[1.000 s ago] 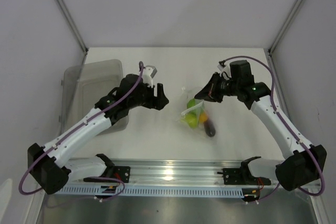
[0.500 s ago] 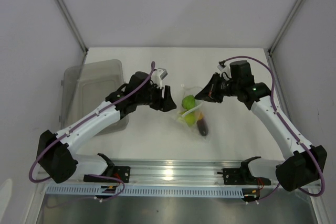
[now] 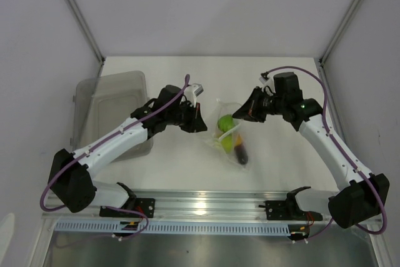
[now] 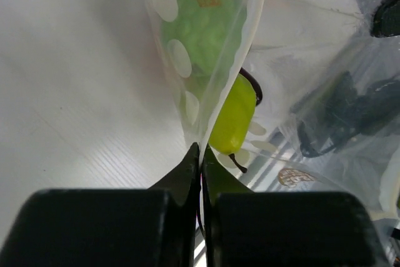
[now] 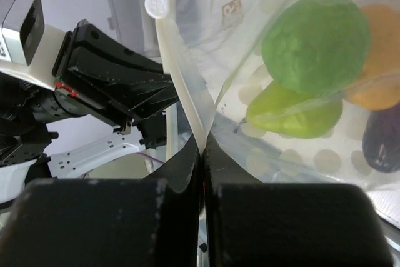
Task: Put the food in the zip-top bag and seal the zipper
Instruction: Place the fake fruit in the zipper food storage bag, then zip the zipper food storage bag at the center of the board.
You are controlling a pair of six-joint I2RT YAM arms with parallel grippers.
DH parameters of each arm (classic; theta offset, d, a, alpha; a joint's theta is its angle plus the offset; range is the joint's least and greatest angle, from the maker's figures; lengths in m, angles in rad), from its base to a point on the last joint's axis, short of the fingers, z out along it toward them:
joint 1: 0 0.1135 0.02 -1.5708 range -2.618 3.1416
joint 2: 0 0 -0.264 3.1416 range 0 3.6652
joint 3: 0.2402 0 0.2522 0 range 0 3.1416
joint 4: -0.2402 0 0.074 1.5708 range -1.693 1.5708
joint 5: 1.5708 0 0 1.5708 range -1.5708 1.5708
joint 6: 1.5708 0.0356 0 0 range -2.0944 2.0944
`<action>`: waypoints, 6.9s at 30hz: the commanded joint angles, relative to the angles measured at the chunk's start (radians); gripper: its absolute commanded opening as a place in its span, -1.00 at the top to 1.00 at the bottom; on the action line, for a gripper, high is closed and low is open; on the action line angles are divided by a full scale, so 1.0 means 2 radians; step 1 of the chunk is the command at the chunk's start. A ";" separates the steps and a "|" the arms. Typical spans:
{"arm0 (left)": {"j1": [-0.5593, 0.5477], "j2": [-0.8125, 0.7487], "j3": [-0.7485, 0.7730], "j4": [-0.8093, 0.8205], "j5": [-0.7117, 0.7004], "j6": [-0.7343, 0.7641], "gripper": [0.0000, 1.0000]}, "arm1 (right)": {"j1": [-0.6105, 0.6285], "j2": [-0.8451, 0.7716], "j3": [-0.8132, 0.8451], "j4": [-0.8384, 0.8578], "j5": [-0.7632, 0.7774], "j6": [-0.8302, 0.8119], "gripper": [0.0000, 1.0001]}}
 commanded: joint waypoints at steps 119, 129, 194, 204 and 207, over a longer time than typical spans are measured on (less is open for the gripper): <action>0.019 -0.066 0.000 0.005 0.180 0.097 0.97 | 0.024 0.057 0.084 -0.091 0.218 -0.140 0.24; 0.023 -0.040 0.029 -0.047 0.170 0.130 0.96 | 0.025 0.070 0.076 -0.055 0.127 -0.195 0.12; 0.113 0.198 0.229 -0.285 0.611 0.384 0.99 | 0.059 -0.036 -0.055 0.080 0.070 -0.317 -0.99; 0.128 0.226 0.258 -0.324 0.637 0.410 0.99 | -0.005 -0.023 -0.101 0.142 -0.085 -0.359 -0.92; 0.126 0.246 0.280 -0.373 0.649 0.452 0.99 | -0.004 0.001 -0.087 0.144 -0.120 -0.375 -0.92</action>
